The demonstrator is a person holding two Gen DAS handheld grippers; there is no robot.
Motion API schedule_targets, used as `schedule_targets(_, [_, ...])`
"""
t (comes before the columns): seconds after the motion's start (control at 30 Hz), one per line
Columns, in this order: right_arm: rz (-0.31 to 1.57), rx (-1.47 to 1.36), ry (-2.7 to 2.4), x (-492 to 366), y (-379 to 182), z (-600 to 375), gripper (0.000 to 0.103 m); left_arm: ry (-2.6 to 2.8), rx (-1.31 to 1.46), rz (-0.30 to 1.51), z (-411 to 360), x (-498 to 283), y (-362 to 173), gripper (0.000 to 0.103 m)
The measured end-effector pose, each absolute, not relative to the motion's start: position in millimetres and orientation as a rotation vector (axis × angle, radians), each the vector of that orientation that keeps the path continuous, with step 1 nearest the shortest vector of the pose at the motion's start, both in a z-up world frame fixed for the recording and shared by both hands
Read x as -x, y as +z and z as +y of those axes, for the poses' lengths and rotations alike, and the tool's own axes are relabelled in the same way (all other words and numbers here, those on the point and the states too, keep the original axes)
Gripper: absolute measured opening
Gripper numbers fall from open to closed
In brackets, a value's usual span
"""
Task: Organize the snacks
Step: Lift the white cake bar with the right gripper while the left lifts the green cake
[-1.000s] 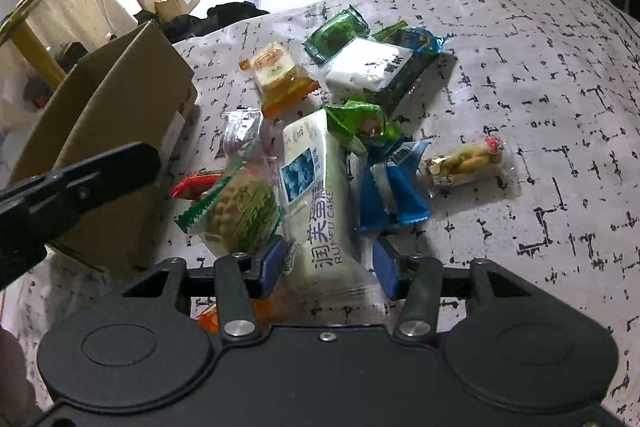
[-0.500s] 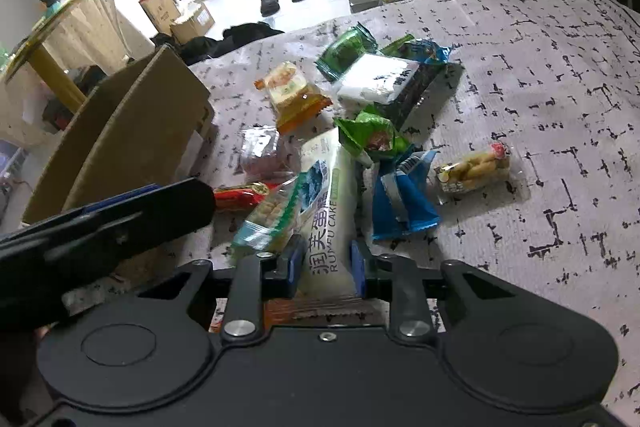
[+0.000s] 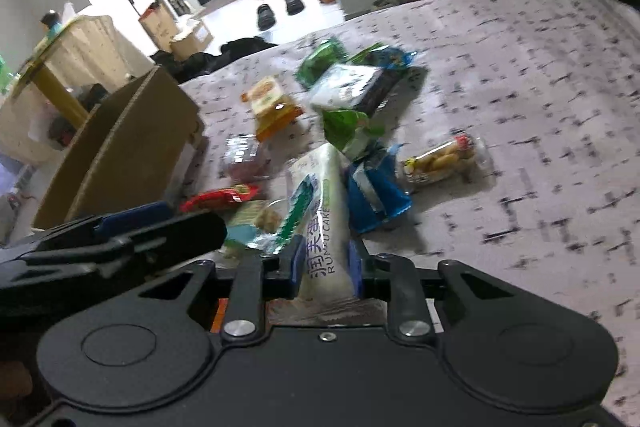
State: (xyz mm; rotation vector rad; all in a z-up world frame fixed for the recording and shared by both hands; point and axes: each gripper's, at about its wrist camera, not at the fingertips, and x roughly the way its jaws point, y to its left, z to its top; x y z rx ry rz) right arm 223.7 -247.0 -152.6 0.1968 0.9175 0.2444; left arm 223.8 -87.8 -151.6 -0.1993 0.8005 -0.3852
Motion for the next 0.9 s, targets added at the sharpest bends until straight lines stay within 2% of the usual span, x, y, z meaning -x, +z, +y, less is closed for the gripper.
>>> schedule_targets(0.2, [0.926,-0.126,0.183,-219,-153,-245,0.023,-0.330,0.172,0.857,-97,-236,-172,0.083])
schedule_targets(0.37, [0.944,-0.136,0.161,-223,-155,-247,0.028,-0.299,0.175,0.896,-98,-247,-182,0.083])
schedule_targets(0.5, [0.950,-0.118,0.154,-225,-156,-251,0.049,-0.283,0.144,0.925,-103,-253,-187,0.083])
schedule_targets(0.67, [0.936,-0.046,0.177,-219,-154,-250,0.057,-0.283,0.057,0.930,-118,-252,-189,0.083])
schedule_targets(0.7, [0.935,-0.046,0.185,-218,-155,-250,0.057,-0.276,0.030,0.930,-121,-251,-189,0.081])
schedule_targets(0.83, [0.917,-0.003,0.177,-216,-156,-246,0.060,-0.284,-0.031,0.921,-126,-248,-188,0.060])
schedule_targets(0.9, [0.887,0.012,0.192,-215,-156,-245,0.061,-0.308,-0.032,0.922,-124,-248,-185,0.054])
